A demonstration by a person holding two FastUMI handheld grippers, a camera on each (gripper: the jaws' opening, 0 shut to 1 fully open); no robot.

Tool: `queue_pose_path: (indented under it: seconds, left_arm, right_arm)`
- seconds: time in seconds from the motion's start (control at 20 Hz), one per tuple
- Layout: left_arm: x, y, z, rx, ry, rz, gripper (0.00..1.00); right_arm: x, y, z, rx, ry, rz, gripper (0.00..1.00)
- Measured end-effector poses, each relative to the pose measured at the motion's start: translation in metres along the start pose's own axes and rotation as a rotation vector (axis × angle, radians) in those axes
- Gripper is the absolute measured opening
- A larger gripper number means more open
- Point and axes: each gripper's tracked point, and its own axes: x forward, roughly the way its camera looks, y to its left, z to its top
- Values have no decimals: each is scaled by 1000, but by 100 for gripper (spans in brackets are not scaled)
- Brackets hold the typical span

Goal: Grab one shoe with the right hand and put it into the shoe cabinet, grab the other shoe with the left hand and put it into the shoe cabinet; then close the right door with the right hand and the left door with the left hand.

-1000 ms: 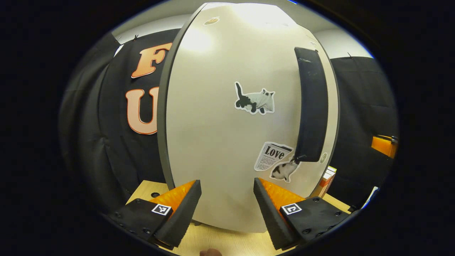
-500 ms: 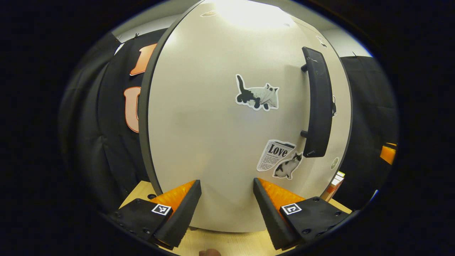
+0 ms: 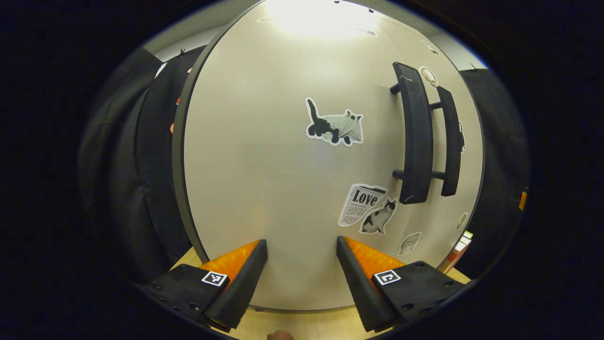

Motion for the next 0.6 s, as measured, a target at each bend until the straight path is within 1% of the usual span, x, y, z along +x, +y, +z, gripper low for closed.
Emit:
queue_pose_path:
  seconds: [0.1,0.25,0.35,0.55,0.6]
  left_arm:
    - [-1,-1,-1,4,6,19,97]
    - [0,-1,1,18,0,21,97]
    - [-4,1,0,21,21,22,97]
    - [-37,-2,16,-7,18,-20,98]
    - [-48,-3,20,-6,16,-31,95]
  right_arm:
    - [-8,-8,2,2,-4,-17,89]
    - [-21,-23,6,3,-11,-46,89]
    - [-30,-30,8,7,-12,-59,89]
    - [-53,-44,20,10,-28,-74,89]
    - [-59,-47,24,15,-31,-75,89]
